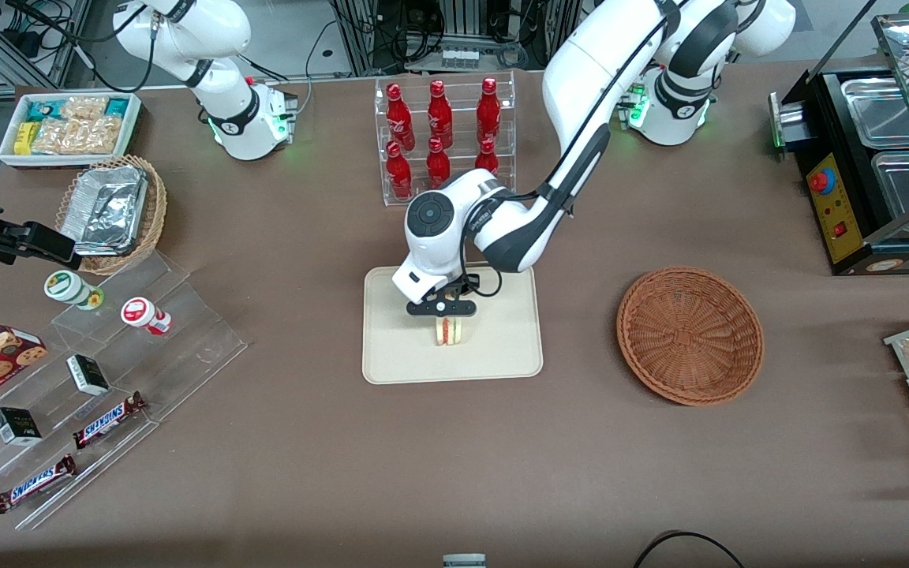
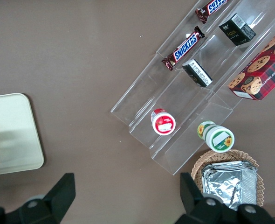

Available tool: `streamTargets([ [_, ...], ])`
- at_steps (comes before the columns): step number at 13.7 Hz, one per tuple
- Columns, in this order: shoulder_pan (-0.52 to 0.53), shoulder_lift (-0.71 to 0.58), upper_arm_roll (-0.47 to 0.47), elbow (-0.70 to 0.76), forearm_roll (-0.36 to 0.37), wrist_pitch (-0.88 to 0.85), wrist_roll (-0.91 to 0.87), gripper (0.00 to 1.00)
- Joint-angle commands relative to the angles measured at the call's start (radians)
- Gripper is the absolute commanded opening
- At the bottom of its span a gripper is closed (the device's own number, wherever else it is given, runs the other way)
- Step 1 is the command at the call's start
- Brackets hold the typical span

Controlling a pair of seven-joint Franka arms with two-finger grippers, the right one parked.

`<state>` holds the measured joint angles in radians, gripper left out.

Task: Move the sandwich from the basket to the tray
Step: 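Lower the sandwich onto the tray and open the left gripper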

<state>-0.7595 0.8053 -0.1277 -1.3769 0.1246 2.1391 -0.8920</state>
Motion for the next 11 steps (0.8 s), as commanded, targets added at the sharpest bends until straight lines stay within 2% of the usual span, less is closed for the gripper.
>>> streamTargets([
  [1, -0.024, 0.029, 0.014, 0.029, 0.039, -0.001, -0.045, 0.0],
  [2, -0.024, 0.029, 0.014, 0.029, 0.038, -0.001, -0.053, 0.61],
  [3, -0.023, 0.025, 0.014, 0.03, 0.036, -0.001, -0.053, 0.99],
  [11, 0.032, -0.118, 0.019, 0.033, 0.001, -0.018, -0.062, 1.0],
])
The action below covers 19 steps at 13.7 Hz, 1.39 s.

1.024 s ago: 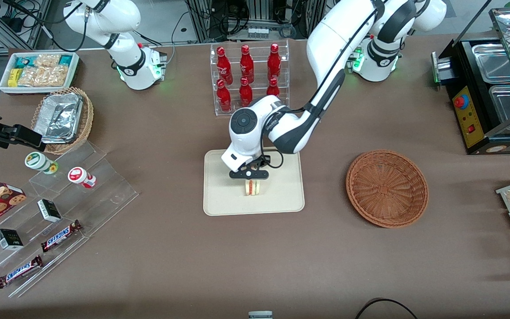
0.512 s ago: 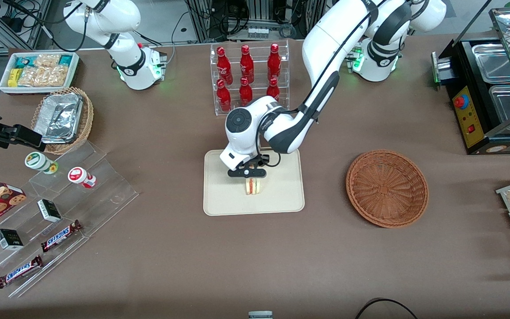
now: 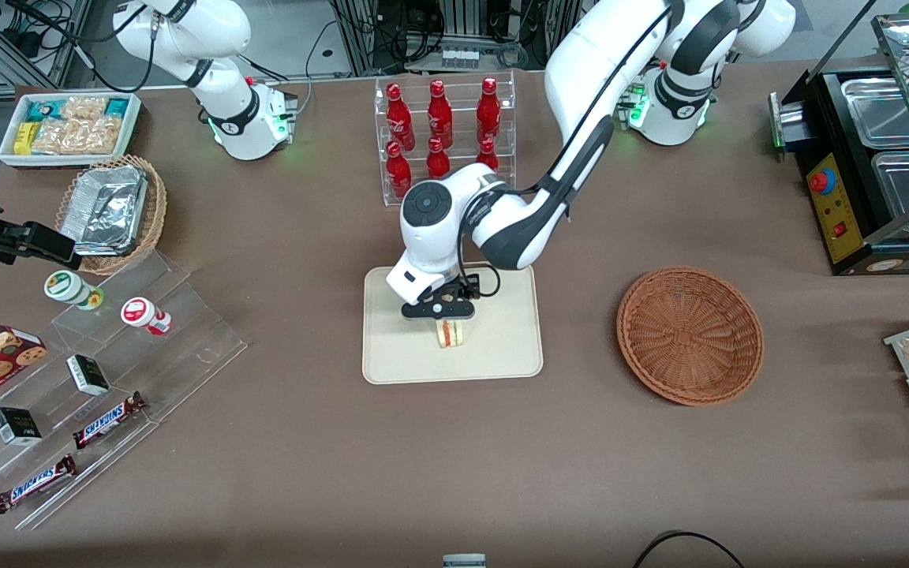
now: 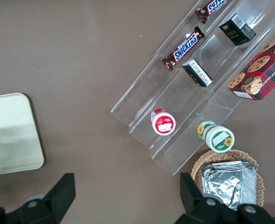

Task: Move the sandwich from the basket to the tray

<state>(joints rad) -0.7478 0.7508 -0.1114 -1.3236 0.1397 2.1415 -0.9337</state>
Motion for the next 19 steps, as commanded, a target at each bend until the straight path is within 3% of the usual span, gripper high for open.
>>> streamTargets([
  [1, 0.033, -0.097, 0.003, -0.022, -0.02, -0.046, -0.02, 1.0],
  [10, 0.247, -0.379, 0.001, -0.055, -0.052, -0.337, 0.018, 1.0],
  [17, 0.474, -0.612, 0.001, -0.164, -0.084, -0.549, 0.393, 1.0],
  [19, 0.562, -0.681, 0.003, -0.199, -0.129, -0.575, 0.514, 1.0],
])
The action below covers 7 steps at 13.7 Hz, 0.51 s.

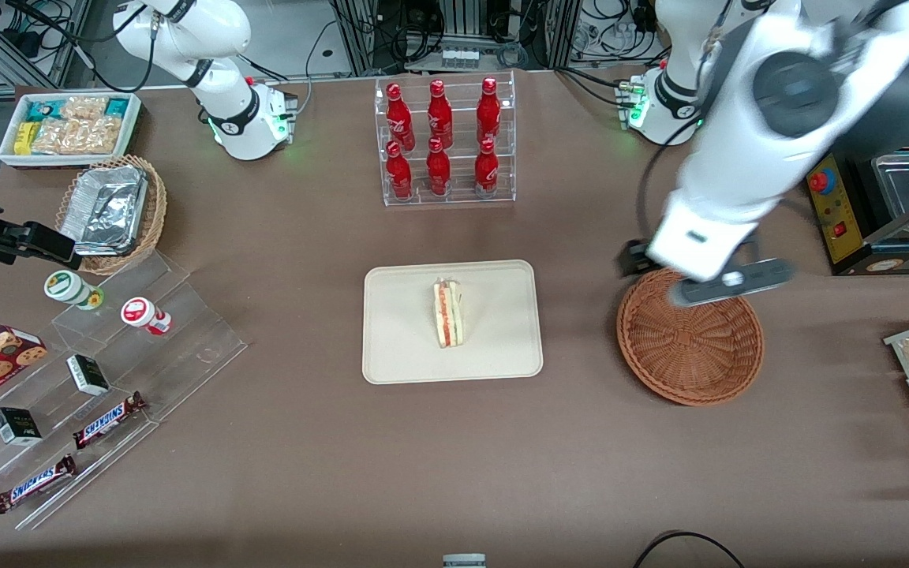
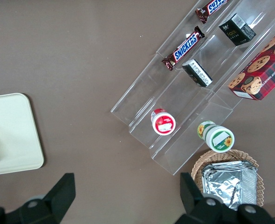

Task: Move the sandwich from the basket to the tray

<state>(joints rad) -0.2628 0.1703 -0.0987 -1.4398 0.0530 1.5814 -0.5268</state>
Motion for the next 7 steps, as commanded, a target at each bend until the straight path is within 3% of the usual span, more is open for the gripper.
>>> streamTargets([
  [1, 0.123, -0.13, -0.01, -0.105, -0.045, -0.021, 0.176, 1.0],
  [7, 0.252, -0.248, -0.009, -0.232, -0.045, -0.024, 0.382, 1.0],
])
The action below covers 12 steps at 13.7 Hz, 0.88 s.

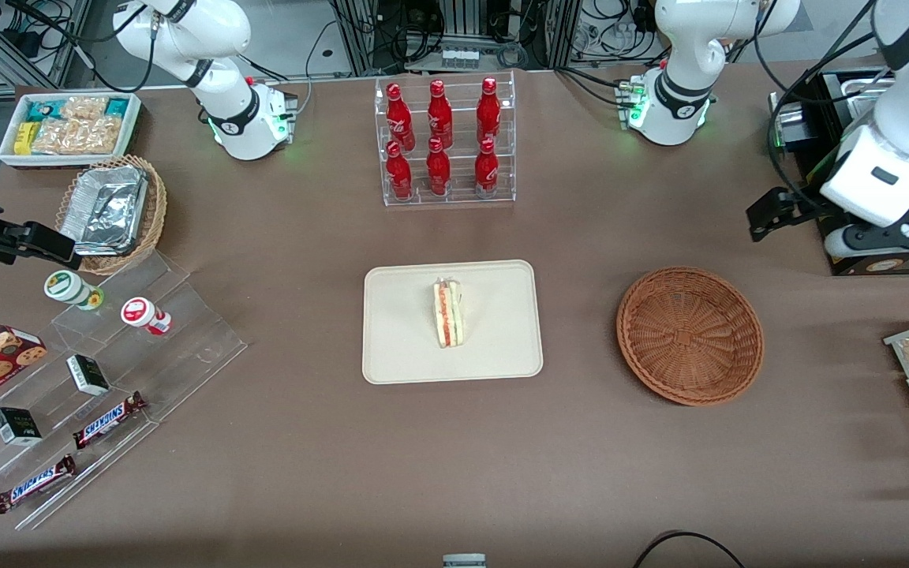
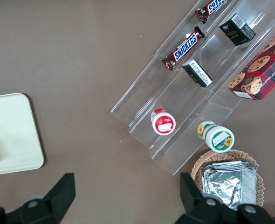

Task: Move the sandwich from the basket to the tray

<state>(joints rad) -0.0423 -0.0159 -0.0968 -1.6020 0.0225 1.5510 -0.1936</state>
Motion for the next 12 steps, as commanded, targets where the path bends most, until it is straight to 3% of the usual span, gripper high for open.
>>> streamTargets([
  [1, 0.039, -0.073, -0.011, -0.087, -0.015, 0.009, 0.063, 1.0],
  [7, 0.052, -0.107, 0.012, -0.113, -0.044, 0.04, 0.115, 1.0],
  [12, 0.048, 0.011, 0.022, 0.059, -0.044, -0.005, 0.111, 1.0],
])
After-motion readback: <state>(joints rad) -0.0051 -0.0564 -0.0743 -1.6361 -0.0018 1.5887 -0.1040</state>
